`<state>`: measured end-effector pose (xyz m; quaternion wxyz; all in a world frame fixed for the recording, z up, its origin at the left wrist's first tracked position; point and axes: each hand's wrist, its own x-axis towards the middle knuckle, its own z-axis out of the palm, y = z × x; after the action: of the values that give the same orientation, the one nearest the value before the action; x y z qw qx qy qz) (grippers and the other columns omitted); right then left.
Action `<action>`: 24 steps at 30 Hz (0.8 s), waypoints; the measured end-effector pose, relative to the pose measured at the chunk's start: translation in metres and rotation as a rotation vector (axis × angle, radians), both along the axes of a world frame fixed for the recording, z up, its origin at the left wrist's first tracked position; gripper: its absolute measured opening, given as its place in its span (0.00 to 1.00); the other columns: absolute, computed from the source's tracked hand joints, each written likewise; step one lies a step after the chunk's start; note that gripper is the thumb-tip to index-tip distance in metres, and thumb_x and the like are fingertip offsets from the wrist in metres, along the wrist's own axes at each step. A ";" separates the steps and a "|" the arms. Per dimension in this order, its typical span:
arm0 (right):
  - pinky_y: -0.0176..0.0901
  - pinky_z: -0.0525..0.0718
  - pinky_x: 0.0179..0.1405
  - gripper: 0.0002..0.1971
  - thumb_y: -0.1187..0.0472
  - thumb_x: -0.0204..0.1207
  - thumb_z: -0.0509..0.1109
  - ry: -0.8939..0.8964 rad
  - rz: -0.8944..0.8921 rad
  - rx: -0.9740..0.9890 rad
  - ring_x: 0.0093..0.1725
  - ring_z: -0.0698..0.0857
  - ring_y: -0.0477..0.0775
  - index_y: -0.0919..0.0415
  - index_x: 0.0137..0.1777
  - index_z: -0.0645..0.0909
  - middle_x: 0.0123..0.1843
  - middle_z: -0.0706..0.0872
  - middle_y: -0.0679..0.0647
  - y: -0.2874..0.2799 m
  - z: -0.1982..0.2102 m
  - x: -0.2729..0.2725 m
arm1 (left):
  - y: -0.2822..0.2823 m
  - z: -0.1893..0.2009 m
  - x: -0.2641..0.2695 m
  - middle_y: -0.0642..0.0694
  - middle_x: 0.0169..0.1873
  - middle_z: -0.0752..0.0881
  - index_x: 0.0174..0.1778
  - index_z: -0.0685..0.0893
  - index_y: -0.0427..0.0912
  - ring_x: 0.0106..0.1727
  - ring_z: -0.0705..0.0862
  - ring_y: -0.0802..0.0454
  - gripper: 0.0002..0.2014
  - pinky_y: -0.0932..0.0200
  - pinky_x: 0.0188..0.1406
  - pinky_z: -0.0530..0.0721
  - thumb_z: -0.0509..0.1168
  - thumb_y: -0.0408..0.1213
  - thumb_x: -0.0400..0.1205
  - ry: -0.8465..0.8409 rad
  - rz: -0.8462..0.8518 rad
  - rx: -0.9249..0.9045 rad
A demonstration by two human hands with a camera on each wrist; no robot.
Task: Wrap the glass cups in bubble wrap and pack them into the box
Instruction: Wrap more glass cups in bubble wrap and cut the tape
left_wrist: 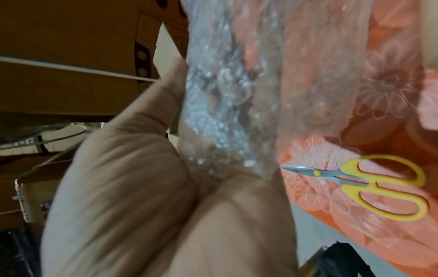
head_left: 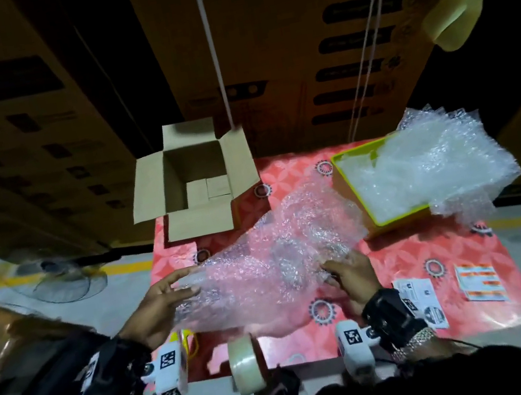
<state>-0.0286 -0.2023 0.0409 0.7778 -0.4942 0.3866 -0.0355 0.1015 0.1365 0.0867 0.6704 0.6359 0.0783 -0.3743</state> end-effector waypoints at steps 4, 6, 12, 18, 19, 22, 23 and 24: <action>0.43 0.80 0.30 0.08 0.81 0.78 0.67 0.032 0.037 -0.088 0.34 0.81 0.56 0.69 0.50 0.80 0.37 0.81 0.64 0.017 -0.008 0.011 | 0.005 -0.015 0.001 0.31 0.55 0.90 0.69 0.83 0.38 0.47 0.89 0.45 0.21 0.57 0.43 0.87 0.75 0.23 0.79 -0.086 0.101 0.172; 0.44 0.81 0.35 0.12 0.80 0.78 0.67 0.070 0.006 -0.107 0.41 0.82 0.60 0.70 0.58 0.83 0.44 0.85 0.65 0.021 -0.018 0.010 | 0.006 -0.026 0.004 0.33 0.53 0.88 0.68 0.82 0.39 0.42 0.90 0.48 0.20 0.62 0.37 0.87 0.73 0.22 0.81 -0.094 0.094 0.206; 0.32 0.84 0.39 0.21 0.85 0.76 0.63 0.187 0.041 -0.236 0.47 0.84 0.54 0.67 0.63 0.83 0.54 0.88 0.58 0.039 -0.043 -0.011 | 0.004 -0.047 0.001 0.38 0.54 0.89 0.64 0.83 0.48 0.46 0.87 0.41 0.21 0.48 0.44 0.76 0.73 0.21 0.81 -0.062 0.013 0.257; 0.45 0.90 0.47 0.38 0.85 0.70 0.67 0.206 0.196 -0.213 0.66 0.83 0.55 0.55 0.78 0.74 0.68 0.84 0.52 0.064 -0.061 -0.002 | 0.005 -0.058 -0.001 0.32 0.63 0.87 0.66 0.85 0.46 0.47 0.87 0.39 0.22 0.47 0.46 0.81 0.68 0.17 0.83 -0.069 0.024 0.202; 0.51 0.91 0.52 0.37 0.84 0.70 0.69 0.202 0.193 -0.226 0.65 0.84 0.56 0.53 0.76 0.75 0.66 0.86 0.51 0.067 -0.062 0.004 | 0.004 -0.058 -0.001 0.32 0.64 0.86 0.66 0.86 0.46 0.46 0.87 0.40 0.23 0.48 0.44 0.82 0.66 0.16 0.83 -0.076 0.030 0.191; 0.58 0.92 0.56 0.29 0.73 0.70 0.80 0.198 0.133 -0.277 0.57 0.88 0.54 0.50 0.67 0.79 0.58 0.89 0.49 0.075 -0.069 0.021 | -0.002 -0.057 -0.005 0.32 0.65 0.84 0.64 0.88 0.50 0.45 0.83 0.39 0.26 0.52 0.37 0.81 0.62 0.14 0.82 -0.102 0.032 0.183; 0.58 0.93 0.53 0.28 0.69 0.70 0.82 0.185 0.100 -0.278 0.56 0.89 0.55 0.51 0.69 0.79 0.57 0.90 0.50 0.076 -0.071 0.027 | -0.003 -0.057 -0.006 0.32 0.65 0.84 0.63 0.89 0.52 0.44 0.82 0.40 0.29 0.53 0.35 0.79 0.61 0.13 0.82 -0.106 0.037 0.180; 0.57 0.93 0.51 0.27 0.64 0.72 0.81 0.179 0.074 -0.282 0.54 0.90 0.57 0.51 0.71 0.80 0.56 0.91 0.52 0.077 -0.071 0.034 | -0.007 -0.054 -0.008 0.33 0.64 0.84 0.64 0.88 0.54 0.42 0.79 0.41 0.31 0.54 0.34 0.77 0.60 0.12 0.81 -0.106 0.046 0.177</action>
<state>0.0052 -0.1252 -0.0302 0.6639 -0.6137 0.4270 -0.0164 0.0935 0.1298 0.0323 0.6232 0.7095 0.0901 -0.3163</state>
